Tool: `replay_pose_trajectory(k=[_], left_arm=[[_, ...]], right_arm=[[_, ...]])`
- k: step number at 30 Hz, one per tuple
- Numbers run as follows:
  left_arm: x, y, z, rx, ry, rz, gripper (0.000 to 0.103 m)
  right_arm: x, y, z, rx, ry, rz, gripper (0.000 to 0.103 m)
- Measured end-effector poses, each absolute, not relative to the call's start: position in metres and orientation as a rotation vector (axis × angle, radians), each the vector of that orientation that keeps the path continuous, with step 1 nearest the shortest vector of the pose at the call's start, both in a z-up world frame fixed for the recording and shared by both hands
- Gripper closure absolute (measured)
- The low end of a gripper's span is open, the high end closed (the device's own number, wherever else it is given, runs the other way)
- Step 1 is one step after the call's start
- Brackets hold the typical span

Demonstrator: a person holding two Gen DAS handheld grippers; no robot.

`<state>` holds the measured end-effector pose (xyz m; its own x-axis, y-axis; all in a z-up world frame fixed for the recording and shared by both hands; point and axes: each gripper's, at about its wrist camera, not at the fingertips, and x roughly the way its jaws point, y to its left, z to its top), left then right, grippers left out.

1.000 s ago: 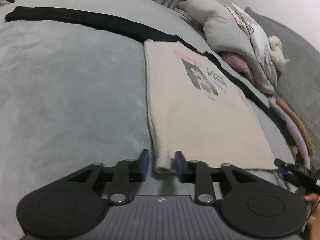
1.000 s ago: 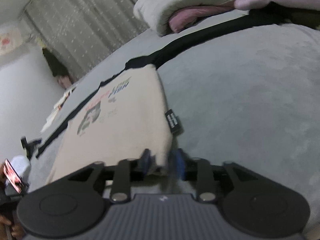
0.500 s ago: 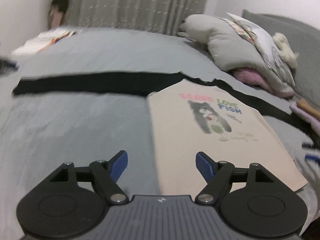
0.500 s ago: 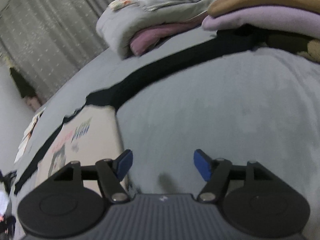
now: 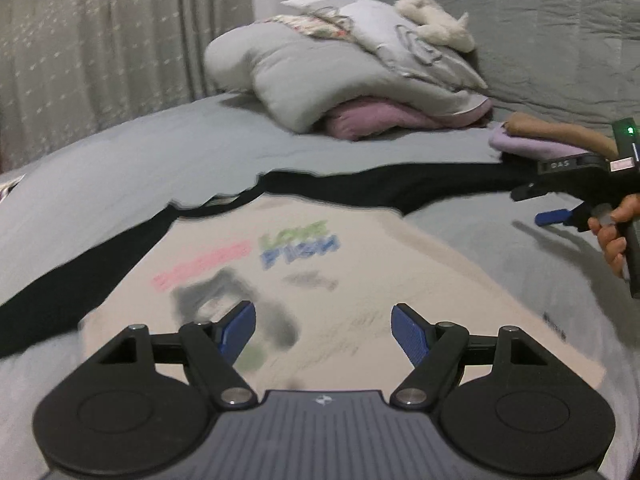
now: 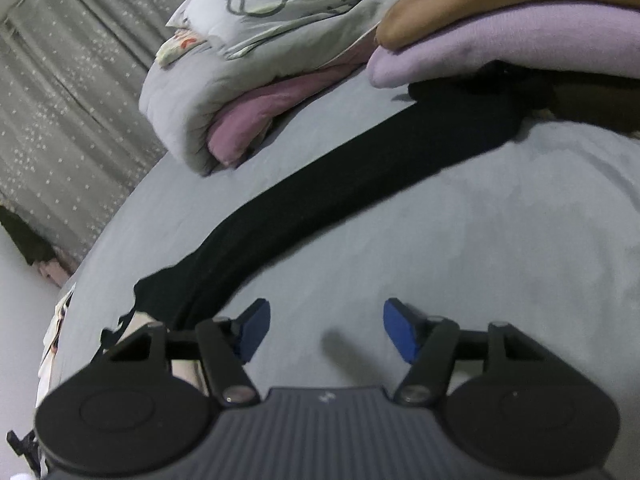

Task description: Fold clothes

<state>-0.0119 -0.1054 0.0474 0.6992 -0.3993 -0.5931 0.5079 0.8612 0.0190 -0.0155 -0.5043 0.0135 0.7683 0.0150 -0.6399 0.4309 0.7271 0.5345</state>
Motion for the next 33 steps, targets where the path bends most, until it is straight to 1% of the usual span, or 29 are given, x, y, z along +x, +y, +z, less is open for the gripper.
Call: replay_pose_trajectory(k=[1, 3, 8, 11, 14, 18, 21, 23, 24, 25, 26, 28, 31, 33], left_arm=[[-0.007, -0.116, 0.047, 0.198, 0.607, -0.527, 0.039], [0.004, -0.137, 0.046, 0.224, 0.59, -0.556, 0.041], [0.04, -0.202, 0.041, 0.289, 0.541, -0.63, 0.045], [0.058, -0.238, 0.033, 0.341, 0.532, -0.677, 0.049], [0.075, -0.271, 0.02, 0.412, 0.528, -0.696, 0.053], [0.09, -0.292, 0.006, 0.447, 0.545, -0.703, 0.061], [0.097, -0.3, -0.003, 0.465, 0.548, -0.702, 0.064], [0.101, -0.302, -0.007, 0.465, 0.552, -0.701, 0.071], [0.103, -0.302, -0.009, 0.459, 0.555, -0.704, 0.081], [0.105, -0.302, -0.011, 0.448, 0.557, -0.71, 0.092], [0.105, -0.302, -0.011, 0.443, 0.559, -0.71, 0.096], [0.105, -0.301, -0.013, 0.438, 0.558, -0.711, 0.099], [0.104, -0.301, -0.013, 0.445, 0.548, -0.728, 0.101], [0.104, -0.298, -0.011, 0.435, 0.547, -0.751, 0.101]], right_arm=[[-0.013, -0.508, 0.013, 0.741, 0.662, -0.253, 0.042], [-0.009, -0.517, 0.011, 0.793, 0.647, -0.258, 0.042], [0.005, -0.533, 0.013, 0.744, 0.622, -0.325, 0.042], [0.013, -0.547, 0.008, 0.782, 0.609, -0.339, 0.043], [0.019, -0.56, 0.003, 0.823, 0.592, -0.344, 0.045], [0.023, -0.568, -0.002, 0.841, 0.566, -0.346, 0.046], [0.025, -0.569, -0.005, 0.827, 0.548, -0.35, 0.048], [0.027, -0.569, -0.008, 0.815, 0.531, -0.355, 0.05], [0.028, -0.569, -0.008, 0.805, 0.522, -0.363, 0.053], [0.029, -0.568, -0.009, 0.794, 0.513, -0.372, 0.058], [0.03, -0.568, -0.01, 0.785, 0.503, -0.38, 0.062], [0.03, -0.569, -0.012, 0.783, 0.496, -0.392, 0.083], [0.029, -0.572, -0.014, 0.781, 0.491, -0.401, 0.095], [0.028, -0.572, -0.013, 0.78, 0.486, -0.412, 0.097]])
